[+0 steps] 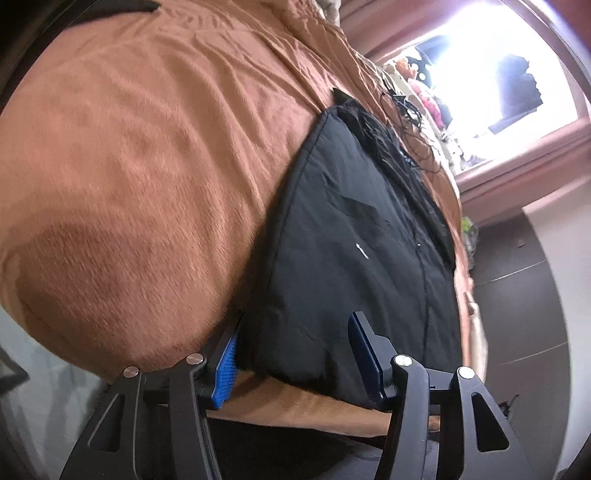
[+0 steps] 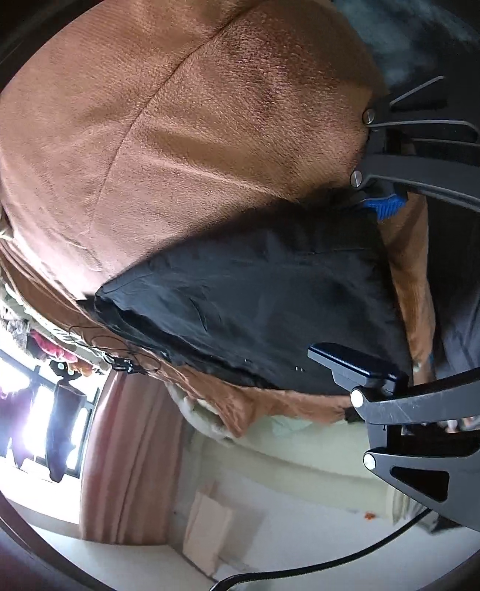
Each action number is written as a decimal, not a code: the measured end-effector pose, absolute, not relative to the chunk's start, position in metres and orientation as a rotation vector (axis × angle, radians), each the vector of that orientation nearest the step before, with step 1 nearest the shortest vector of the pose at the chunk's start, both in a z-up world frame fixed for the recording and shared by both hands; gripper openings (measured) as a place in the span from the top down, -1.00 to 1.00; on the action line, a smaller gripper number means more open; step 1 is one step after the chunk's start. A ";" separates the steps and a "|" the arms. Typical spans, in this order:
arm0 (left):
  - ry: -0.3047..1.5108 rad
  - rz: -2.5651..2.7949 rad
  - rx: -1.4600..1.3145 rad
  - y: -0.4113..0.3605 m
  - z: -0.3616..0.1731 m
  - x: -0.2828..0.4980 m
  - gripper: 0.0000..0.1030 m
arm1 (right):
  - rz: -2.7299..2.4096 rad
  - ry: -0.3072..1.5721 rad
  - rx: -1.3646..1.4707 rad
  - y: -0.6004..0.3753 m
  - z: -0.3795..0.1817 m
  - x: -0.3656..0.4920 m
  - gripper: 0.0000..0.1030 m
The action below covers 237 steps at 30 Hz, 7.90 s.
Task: Fold large clothes
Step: 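Lower both grippers to the black shirt's hem and grasp it, then lift the hem with both grippers, fold it over toward the collar, open, then lower both grippers to the folded shirt edge and grasp with left gripper, then grasp the shirt body with right gripper while left gripper holds the edge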
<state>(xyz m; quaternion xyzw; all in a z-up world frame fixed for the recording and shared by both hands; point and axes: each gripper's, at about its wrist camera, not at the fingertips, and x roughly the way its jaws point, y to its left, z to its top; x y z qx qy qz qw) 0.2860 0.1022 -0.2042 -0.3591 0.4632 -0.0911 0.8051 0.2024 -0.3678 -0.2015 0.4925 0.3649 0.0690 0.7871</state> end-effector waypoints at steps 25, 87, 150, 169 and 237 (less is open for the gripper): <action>0.857 -0.173 -0.790 0.110 -0.162 0.251 0.78 | 0.085 0.656 1.008 -0.365 -0.136 0.175 0.79; 0.437 -0.321 -0.735 0.126 0.071 0.226 0.79 | 0.231 0.388 0.857 -0.363 0.066 0.206 0.77; 1.070 -0.018 -0.554 0.124 -0.174 0.332 -0.26 | -0.121 0.995 0.720 -0.380 -0.148 0.259 -0.76; 1.061 0.031 -0.606 0.149 -0.171 0.271 -0.15 | -0.210 0.980 0.596 -0.364 -0.120 0.200 -0.45; 1.051 -0.079 -1.032 0.151 -0.211 0.267 0.34 | 0.026 1.155 0.470 -0.184 -0.176 0.526 0.90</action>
